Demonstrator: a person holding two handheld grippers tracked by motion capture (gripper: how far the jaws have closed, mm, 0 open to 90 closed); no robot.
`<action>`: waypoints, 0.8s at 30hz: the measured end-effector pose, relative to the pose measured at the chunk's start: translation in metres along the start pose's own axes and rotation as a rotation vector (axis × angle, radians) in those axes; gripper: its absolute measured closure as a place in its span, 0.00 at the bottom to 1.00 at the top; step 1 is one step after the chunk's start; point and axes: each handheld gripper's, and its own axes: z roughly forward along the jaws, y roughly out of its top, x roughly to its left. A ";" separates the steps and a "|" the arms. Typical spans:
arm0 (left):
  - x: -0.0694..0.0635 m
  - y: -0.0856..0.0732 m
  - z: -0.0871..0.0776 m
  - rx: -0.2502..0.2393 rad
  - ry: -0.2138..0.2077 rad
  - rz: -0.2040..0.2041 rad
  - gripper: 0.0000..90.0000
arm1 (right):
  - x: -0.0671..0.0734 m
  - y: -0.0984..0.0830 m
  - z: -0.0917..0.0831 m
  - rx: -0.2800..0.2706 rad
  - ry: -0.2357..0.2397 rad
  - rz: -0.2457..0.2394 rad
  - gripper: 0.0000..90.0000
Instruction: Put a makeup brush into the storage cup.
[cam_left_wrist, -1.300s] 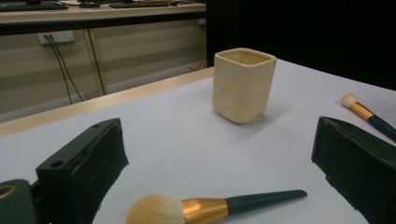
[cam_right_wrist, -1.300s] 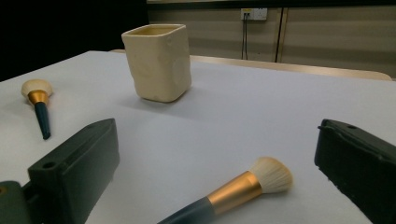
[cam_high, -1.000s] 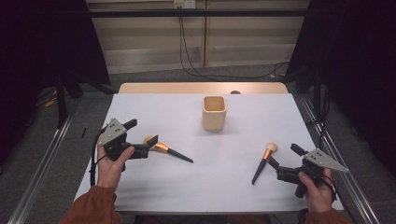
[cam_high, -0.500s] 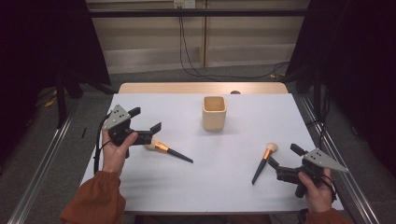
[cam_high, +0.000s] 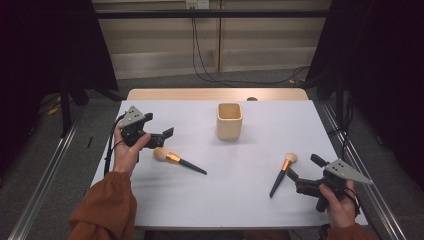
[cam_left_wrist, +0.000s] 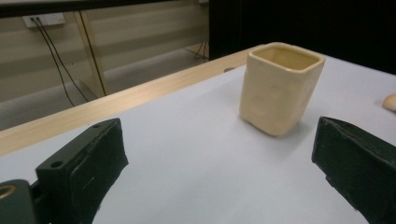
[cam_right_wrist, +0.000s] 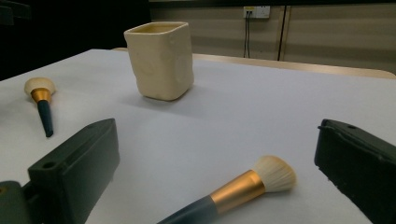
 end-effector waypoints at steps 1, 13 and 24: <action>0.001 0.001 0.001 0.005 -0.015 -0.008 0.03 | 0.000 0.000 0.000 0.000 0.000 -0.003 0.00; 0.001 0.012 0.010 0.161 -0.077 0.056 0.03 | 0.000 0.000 0.000 0.006 0.004 -0.004 0.00; -0.001 0.024 0.015 0.343 -0.160 0.159 0.06 | 0.000 0.000 0.000 0.006 0.003 -0.005 0.00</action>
